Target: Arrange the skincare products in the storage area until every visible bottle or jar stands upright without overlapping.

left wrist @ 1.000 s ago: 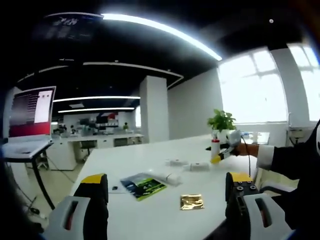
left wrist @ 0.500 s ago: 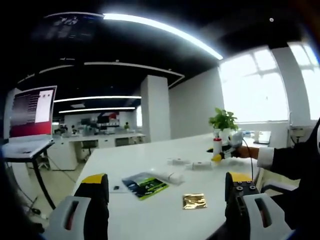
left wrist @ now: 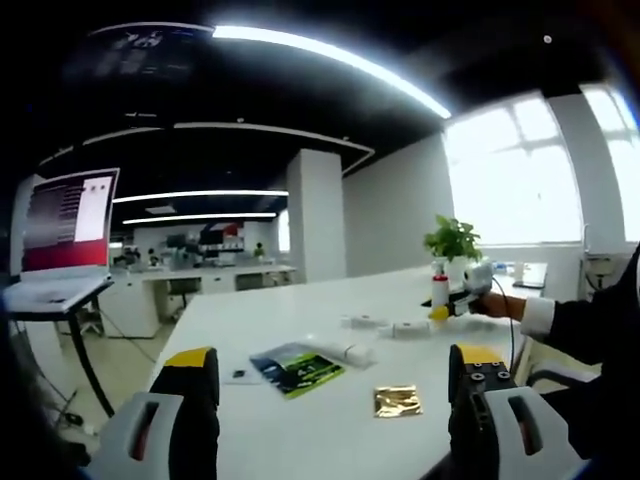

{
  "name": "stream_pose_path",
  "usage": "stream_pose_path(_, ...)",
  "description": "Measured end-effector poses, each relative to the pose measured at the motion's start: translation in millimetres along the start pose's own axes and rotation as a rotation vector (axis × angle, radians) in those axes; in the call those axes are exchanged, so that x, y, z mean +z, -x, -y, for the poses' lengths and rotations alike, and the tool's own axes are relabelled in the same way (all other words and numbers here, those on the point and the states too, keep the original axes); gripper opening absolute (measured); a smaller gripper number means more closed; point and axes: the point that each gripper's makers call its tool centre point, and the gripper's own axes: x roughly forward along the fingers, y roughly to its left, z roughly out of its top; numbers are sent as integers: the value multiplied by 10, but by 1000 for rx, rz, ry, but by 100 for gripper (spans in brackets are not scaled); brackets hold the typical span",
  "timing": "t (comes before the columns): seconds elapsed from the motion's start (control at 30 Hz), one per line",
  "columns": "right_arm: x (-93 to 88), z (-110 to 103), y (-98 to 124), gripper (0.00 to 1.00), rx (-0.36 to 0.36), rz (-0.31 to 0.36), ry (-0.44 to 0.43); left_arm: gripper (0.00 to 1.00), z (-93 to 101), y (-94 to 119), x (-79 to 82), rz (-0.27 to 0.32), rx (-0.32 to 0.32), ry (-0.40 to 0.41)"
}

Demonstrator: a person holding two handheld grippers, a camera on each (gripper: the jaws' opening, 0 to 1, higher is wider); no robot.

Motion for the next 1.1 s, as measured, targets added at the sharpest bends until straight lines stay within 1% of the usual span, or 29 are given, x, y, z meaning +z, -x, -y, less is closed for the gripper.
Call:
stream_pose_path(0.1, 0, 5, 10, 40, -17, -3, -9, 97, 37, -4, -14, -5, -8, -3)
stream_pose_path(0.27, -3, 11, 33, 39, -56, -17, -25, 97, 45, 8, -21, -5, -8, 0)
stream_pose_path(0.47, -37, 87, 89, 39, -133, -40, -61, 97, 56, 9, -21, -5, -8, 3)
stream_pose_path(0.7, -46, 142, 86, 39, -167, -41, -74, 97, 85, -29, -69, -19, -17, 4)
stream_pose_path(0.8, -40, 148, 79, 39, -158, -30, -69, 97, 89, -41, -87, -24, -20, 4)
stream_pose_path(0.87, -31, 126, 72, 40, -135, -24, -26, 97, 88, -48, -97, -26, -21, 5)
stream_pose_path(0.9, -33, 107, 71, 41, -124, -34, -3, 97, 88, -52, -104, -28, -22, 6)
stream_pose_path(0.97, 30, 66, 72, 47, -100, -7, 30, 97, 83, -55, -107, -29, -21, 5)
stream_pose_path(1.03, 79, 54, 99, 52, -91, 1, 52, 97, 79, -56, -108, -29, -21, 5)
stream_pose_path(1.07, 109, 57, 120, 55, -85, 10, 50, 97, 77, -54, -107, -29, -21, 5)
stream_pose_path(1.1, 146, 52, 132, 56, -71, 33, 28, 97, 75, -54, -107, -29, -21, 4)
